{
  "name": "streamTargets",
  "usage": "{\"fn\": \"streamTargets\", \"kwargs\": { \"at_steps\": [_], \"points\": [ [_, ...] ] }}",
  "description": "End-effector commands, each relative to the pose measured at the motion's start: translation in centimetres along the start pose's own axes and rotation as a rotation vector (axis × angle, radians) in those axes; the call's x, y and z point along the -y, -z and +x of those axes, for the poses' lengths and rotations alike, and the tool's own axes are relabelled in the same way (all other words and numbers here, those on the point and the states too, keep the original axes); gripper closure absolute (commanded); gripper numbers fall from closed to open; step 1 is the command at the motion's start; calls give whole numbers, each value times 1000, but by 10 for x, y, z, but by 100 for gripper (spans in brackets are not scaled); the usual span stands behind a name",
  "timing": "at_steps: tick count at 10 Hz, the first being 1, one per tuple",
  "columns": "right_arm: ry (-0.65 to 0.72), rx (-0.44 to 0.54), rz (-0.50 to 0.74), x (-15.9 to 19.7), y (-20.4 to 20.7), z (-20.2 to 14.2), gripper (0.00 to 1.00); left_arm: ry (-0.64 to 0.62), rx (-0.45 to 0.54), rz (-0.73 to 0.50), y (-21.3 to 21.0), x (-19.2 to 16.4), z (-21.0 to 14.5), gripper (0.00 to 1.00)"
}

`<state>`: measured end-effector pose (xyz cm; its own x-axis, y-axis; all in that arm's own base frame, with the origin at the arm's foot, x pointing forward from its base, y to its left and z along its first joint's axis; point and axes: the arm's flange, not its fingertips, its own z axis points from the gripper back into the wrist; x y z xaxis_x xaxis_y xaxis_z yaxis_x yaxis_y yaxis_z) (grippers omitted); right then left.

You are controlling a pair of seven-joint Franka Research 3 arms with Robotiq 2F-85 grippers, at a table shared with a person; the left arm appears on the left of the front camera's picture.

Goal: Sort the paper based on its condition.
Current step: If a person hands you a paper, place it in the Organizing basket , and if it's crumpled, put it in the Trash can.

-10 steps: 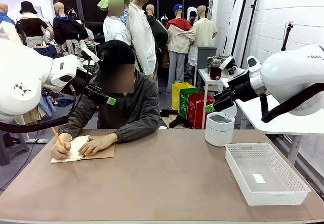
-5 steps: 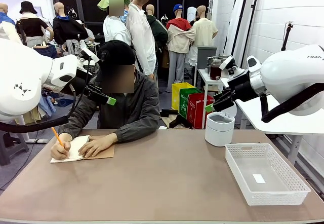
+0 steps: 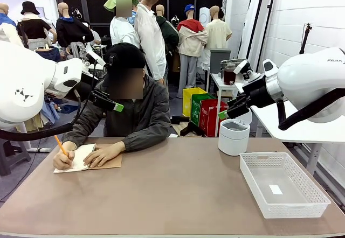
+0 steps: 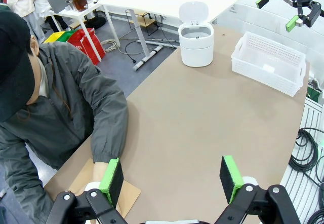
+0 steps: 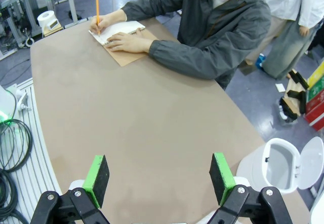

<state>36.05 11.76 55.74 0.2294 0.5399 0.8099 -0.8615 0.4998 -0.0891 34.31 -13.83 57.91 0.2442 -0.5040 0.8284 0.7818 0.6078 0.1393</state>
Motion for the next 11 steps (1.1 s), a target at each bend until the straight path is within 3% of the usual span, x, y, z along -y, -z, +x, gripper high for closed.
{"fn": "streamTargets", "kwargs": {
  "at_steps": [1, 11],
  "points": [
    [5, 7, 14, 1, 2, -1, 0, 10, -1, -5, 0, -1, -1, 0],
    [5, 7, 14, 1, 2, -1, 0, 10, -1, -5, 0, -1, -1, 0]
  ]
}}
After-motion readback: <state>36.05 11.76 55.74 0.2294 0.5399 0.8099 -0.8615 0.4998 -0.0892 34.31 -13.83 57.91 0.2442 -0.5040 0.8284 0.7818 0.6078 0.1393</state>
